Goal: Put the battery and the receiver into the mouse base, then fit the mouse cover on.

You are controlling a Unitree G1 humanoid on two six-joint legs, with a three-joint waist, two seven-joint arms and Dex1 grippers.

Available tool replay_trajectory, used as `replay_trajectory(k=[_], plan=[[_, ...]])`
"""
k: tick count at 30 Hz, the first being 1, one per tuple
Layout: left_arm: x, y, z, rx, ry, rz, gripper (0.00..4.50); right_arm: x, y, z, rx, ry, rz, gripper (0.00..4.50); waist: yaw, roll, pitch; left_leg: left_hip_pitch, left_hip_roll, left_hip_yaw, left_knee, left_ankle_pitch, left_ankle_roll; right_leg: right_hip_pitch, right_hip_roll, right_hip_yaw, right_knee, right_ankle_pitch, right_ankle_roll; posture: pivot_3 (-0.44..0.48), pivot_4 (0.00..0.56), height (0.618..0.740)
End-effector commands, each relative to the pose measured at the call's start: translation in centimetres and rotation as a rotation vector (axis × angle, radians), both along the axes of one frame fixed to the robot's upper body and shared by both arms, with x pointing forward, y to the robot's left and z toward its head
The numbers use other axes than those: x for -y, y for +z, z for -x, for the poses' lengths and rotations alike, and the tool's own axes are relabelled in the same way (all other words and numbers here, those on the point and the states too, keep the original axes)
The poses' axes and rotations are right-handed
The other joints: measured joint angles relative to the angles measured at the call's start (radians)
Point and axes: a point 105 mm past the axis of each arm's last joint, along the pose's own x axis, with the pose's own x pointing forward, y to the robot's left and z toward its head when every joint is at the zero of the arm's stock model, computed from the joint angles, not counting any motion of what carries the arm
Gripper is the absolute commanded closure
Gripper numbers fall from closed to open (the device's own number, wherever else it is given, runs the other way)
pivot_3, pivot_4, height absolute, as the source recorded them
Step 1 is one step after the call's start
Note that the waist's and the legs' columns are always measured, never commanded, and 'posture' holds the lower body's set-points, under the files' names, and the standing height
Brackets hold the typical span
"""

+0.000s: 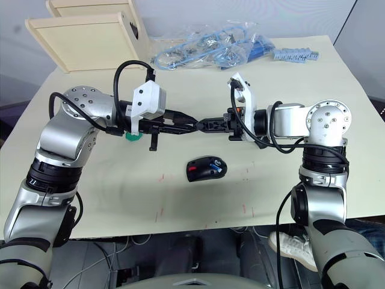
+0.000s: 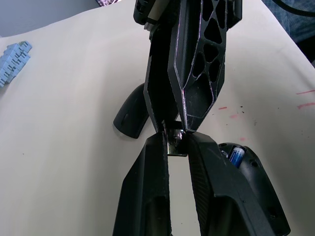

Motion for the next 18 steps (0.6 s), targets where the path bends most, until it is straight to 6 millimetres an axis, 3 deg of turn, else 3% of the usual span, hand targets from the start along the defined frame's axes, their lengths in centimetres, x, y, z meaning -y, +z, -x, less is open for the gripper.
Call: replay_trajectory(k=[1, 2, 14, 18], plan=[[0.13, 1.31, 0.17, 0.063, -0.014, 0.005, 4.13, -0.02, 0.63, 0.41, 0.034, 0.012, -0.012, 4.13, 0.000, 0.000, 0.000, 0.000, 0.000, 0.000, 0.000, 0.000, 0.000, 0.000, 0.000, 0.000, 0.000, 0.000, 0.000, 0.000, 0.150, 0.740], [0.15, 1.32, 0.18, 0.063, -0.015, 0.006, 4.13, -0.04, 0.61, 0.41, 0.033, 0.011, -0.012, 4.32, 0.000, 0.000, 0.000, 0.000, 0.000, 0.000, 0.000, 0.000, 0.000, 0.000, 0.000, 0.000, 0.000, 0.000, 0.000, 0.000, 0.150, 0.740], [0.05, 1.04, 0.39, 0.020, -0.011, 0.018, 4.13, -0.10, 0.64, 0.55, 0.033, 0.020, -0.015, 4.32, 0.000, 0.000, 0.000, 0.000, 0.000, 0.000, 0.000, 0.000, 0.000, 0.000, 0.000, 0.000, 0.000, 0.000, 0.000, 0.000, 0.150, 0.740], [-0.53, 0.86, 0.34, -0.039, 0.028, 0.055, 2.49, 0.30, 0.66, 0.48, 0.036, 0.012, -0.010, 4.50, 0.000, 0.000, 0.000, 0.000, 0.000, 0.000, 0.000, 0.000, 0.000, 0.000, 0.000, 0.000, 0.000, 0.000, 0.000, 0.000, 0.150, 0.740]])
